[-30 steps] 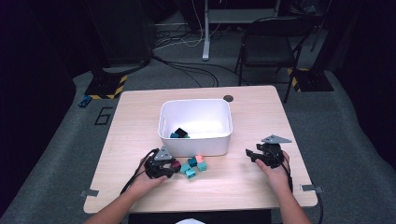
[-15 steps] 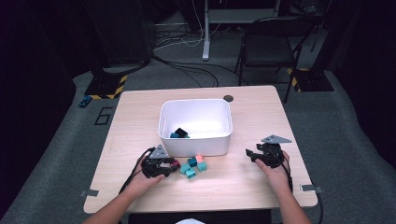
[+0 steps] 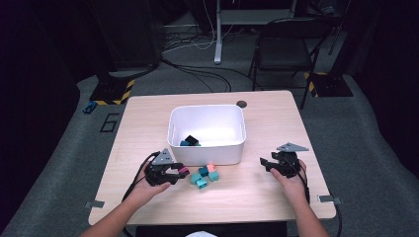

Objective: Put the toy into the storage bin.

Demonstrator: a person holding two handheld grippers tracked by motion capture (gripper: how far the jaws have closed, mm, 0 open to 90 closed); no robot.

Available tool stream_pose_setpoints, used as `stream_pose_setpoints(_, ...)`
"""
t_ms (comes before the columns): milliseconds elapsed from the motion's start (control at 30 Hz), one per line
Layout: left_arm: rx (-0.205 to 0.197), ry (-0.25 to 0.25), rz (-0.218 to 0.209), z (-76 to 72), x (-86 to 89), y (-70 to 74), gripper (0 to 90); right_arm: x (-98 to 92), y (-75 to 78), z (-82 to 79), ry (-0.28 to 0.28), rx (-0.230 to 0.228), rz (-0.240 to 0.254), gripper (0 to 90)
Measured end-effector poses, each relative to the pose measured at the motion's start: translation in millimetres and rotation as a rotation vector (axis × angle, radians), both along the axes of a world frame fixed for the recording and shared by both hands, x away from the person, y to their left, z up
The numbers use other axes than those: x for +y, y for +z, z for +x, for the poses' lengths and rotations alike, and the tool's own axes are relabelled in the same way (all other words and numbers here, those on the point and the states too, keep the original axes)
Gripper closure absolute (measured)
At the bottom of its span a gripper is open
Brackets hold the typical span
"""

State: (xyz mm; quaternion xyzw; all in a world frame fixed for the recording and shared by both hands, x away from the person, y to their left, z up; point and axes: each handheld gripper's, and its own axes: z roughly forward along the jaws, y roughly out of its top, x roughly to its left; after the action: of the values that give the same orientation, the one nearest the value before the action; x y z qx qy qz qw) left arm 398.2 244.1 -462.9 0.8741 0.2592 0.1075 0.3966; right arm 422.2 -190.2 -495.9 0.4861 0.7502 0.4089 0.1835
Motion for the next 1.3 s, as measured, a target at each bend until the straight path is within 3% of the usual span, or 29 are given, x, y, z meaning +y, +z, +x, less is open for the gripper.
stream_pose_setpoints(433, -0.006, -0.03, -0.024, -3.9, -1.2, 49.4, 56.6, -0.5, 0.1, 0.0, 0.004, 0.0, -0.001, 41.3)
stream_pose_setpoints(700, -0.025, 0.001, -0.054, 1.6, 6.5, 83.6, 56.6, -0.9, 0.1, 0.2, 0.001, -0.002, 0.001, 41.3)
stream_pose_setpoints(1000, -0.034, 0.016, -0.064, 14.1, 13.7, 103.9, 56.6, -1.1, -0.7, 0.6, -0.002, 0.004, 0.0, 41.3)
stream_pose_setpoints(1300, -0.028, 0.045, -0.067, 35.0, 10.4, 106.6, 56.6, 0.5, -0.9, 0.5, 0.007, 0.002, -0.007, 41.3)
